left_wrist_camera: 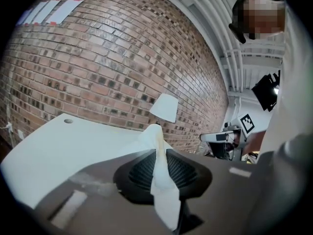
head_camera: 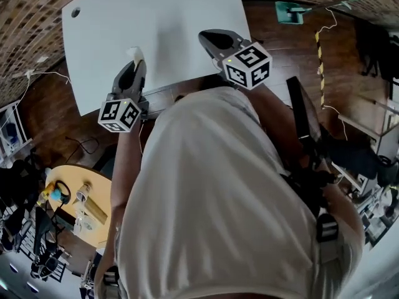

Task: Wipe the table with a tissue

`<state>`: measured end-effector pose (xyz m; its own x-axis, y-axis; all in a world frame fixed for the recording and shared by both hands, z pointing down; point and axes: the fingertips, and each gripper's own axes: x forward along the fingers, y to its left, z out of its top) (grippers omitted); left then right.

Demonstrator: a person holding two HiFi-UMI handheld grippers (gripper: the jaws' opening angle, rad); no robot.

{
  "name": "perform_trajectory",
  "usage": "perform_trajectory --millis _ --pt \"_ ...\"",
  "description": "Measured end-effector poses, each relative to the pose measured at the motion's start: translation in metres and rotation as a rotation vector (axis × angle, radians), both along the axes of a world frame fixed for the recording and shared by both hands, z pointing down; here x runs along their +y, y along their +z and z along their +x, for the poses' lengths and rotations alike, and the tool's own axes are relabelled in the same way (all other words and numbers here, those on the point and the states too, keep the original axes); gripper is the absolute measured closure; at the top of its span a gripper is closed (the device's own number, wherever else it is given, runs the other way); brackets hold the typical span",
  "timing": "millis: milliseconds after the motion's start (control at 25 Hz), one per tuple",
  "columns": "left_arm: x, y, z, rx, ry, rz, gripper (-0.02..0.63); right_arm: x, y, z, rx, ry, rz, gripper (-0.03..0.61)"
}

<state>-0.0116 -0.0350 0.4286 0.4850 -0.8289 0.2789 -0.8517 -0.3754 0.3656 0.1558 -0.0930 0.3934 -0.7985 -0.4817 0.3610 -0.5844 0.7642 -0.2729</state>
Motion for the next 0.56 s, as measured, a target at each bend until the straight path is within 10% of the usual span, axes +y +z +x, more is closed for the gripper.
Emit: perform_trajectory --millis 560 --pt "0.053 0.008 0.006 0.023 0.014 -0.03 0.541 0.062 -0.003 -0.018 0.012 -0.033 0.009 0.572"
